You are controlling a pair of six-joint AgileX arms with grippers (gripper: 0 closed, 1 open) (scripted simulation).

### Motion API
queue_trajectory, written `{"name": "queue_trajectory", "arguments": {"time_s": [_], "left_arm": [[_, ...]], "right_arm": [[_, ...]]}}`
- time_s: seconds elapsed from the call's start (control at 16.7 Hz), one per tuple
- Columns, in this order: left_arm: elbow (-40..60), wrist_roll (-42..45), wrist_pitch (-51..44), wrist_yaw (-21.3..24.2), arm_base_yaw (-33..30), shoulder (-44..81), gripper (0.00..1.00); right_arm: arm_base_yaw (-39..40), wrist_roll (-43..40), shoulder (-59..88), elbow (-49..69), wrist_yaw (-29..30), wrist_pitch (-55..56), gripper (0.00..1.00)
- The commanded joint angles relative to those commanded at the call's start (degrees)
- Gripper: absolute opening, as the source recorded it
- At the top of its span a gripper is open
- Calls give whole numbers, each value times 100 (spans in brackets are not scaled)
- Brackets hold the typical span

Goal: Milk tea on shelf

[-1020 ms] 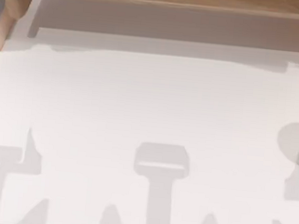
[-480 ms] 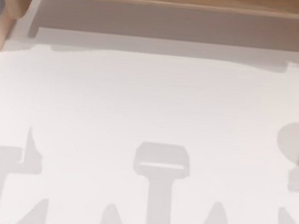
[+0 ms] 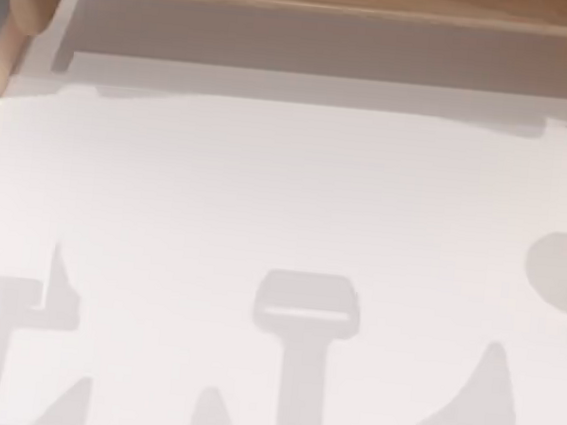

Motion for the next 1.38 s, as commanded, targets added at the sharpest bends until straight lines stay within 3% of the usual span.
{"name": "queue_trajectory", "arguments": {"time_s": [0.3,0.6,0.96,1.38], "left_arm": [[0,0,0,0,0,0,100],[0,0,0,0,0,0,100],[0,0,0,0,0,0,100],[0,0,0,0,0,0,100]], "right_arm": [[-606,-114,2102,54,-551,1705,100],[-848,-154,2895,82,-770,2349,100],[-788,-140,2977,146,-714,2375,100],[-181,-4,4630,1394,-91,2783,100]]}}
